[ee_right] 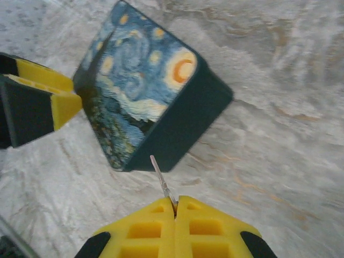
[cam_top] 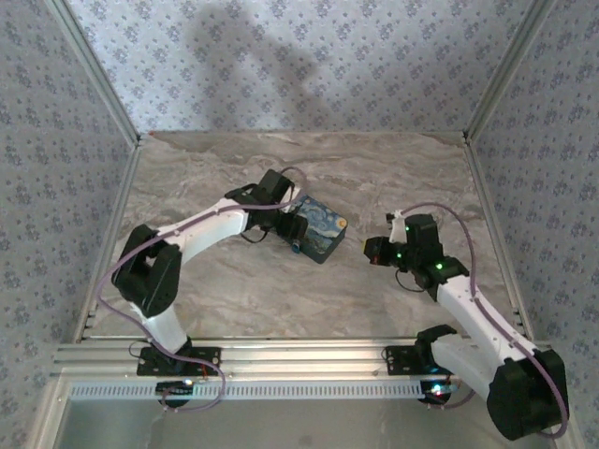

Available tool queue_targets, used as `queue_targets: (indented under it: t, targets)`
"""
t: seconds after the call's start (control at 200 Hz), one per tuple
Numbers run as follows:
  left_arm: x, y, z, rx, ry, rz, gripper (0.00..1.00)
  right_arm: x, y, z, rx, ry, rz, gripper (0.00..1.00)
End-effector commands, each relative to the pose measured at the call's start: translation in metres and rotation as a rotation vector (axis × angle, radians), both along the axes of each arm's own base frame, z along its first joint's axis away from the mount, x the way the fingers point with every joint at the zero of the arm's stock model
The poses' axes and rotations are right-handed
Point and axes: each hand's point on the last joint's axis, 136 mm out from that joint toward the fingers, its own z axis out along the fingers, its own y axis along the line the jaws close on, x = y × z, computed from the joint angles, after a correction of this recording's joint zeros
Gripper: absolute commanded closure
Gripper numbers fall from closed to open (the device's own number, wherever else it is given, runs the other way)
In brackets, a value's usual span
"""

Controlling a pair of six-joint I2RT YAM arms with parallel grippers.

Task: Unlock the padlock with the key

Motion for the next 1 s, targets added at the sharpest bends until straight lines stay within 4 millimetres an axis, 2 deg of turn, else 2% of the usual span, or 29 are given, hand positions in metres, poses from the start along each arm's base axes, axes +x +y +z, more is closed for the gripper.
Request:
queue_targets:
  t: [0.0,0.105,0.17,0.38,0.59,0.735,0.994]
  targets:
    - [-0.001,0.004,0.045,-0.108,-0.103,0.007,0.26,0.006,0.027,0.02,0.109,-0.041,0.089,1.0]
    - [-0.011,0.015,0.062,-0.16,-0.16,0.009,0.25,0.013,0.044,0.022,0.141,-0.034,0.142,1.0]
    - [-0.021,0.02,0.065,-0.184,-0.186,-0.007,0.25,0.018,0.054,0.022,0.162,-0.028,0.174,1.0]
    - [-0.057,0.028,0.053,-0.274,-0.207,-0.074,0.25,0.046,0.078,0.022,0.199,-0.022,0.221,1.0]
    - [-0.074,0.032,0.038,-0.346,-0.227,-0.089,0.24,0.073,0.086,0.009,0.217,-0.021,0.231,1.0]
    - [-0.081,0.022,0.031,-0.407,-0.198,-0.136,0.24,0.089,0.085,-0.002,0.24,-0.026,0.228,1.0]
    - [-0.075,0.013,0.016,-0.418,-0.176,-0.146,0.26,0.096,0.08,-0.037,0.166,0.041,0.22,1.0]
